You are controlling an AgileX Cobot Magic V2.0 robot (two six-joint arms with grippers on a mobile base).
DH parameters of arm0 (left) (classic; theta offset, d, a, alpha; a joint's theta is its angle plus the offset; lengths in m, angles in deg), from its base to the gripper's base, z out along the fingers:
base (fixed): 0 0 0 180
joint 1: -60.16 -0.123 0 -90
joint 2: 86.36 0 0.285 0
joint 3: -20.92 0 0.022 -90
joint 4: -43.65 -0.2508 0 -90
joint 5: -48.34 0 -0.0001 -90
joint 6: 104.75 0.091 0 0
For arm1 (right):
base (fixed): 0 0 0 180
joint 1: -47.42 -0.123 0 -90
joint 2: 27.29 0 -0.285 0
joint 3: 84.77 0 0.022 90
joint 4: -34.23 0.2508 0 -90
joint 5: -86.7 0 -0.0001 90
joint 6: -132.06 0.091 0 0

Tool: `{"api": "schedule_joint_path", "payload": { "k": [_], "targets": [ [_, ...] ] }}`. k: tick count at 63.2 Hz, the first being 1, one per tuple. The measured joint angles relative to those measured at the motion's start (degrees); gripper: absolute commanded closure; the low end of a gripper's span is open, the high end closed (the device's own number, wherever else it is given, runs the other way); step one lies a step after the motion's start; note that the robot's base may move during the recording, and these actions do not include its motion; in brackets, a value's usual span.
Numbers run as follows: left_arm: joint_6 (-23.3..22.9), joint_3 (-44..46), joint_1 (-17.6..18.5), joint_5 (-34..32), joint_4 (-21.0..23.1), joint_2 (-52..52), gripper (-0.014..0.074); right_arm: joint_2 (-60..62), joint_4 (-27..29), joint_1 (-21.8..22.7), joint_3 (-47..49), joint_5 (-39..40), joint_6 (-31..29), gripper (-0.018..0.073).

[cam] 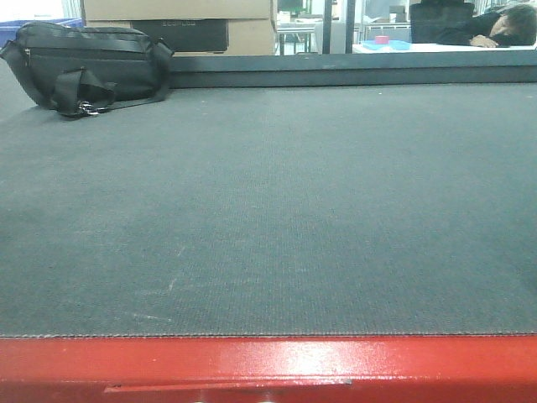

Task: Grab block from conveyor and place in blue bin
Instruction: 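Close the right gripper on the blue block on the conveyor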

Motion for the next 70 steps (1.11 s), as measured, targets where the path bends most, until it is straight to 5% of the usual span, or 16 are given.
{"api": "schedule_joint_path", "payload": {
  "k": [15, 31, 37, 44, 52, 70],
  "targets": [
    [0.0, 10.9, 0.0, 6.5, 0.1, -17.9, 0.0708, -17.4, 0.0, 0.0, 10.4, -13.0, 0.1, 0.0721],
    [0.0, 12.7, 0.0, 7.1, 0.1, -27.9, 0.0708, -28.3, 0.0, 0.0, 11.3, -14.5, 0.1, 0.0703],
    [0.0, 12.8, 0.0, 7.1, 0.6, -29.8, 0.0708, -31.8, 0.0, 0.0, 11.3, -14.2, 0.1, 0.0583],
    [0.0, 12.8, 0.0, 7.3, 0.6, -31.0, 0.0708, -35.5, 0.0, 0.0, 11.3, -12.6, 0.2, 0.0305],
    [0.0, 12.8, 0.0, 7.4, 0.6, -31.4, 0.0708, -39.6, -0.5, 0.0, 11.3, -10.7, 0.2, 0.0096],
    [0.0, 12.9, 0.0, 7.4, 0.6, -31.4, 0.0708, -50.1, -0.7, 0.0, 11.3, -8.0, 0.2, 0.0084]
  ]
}}
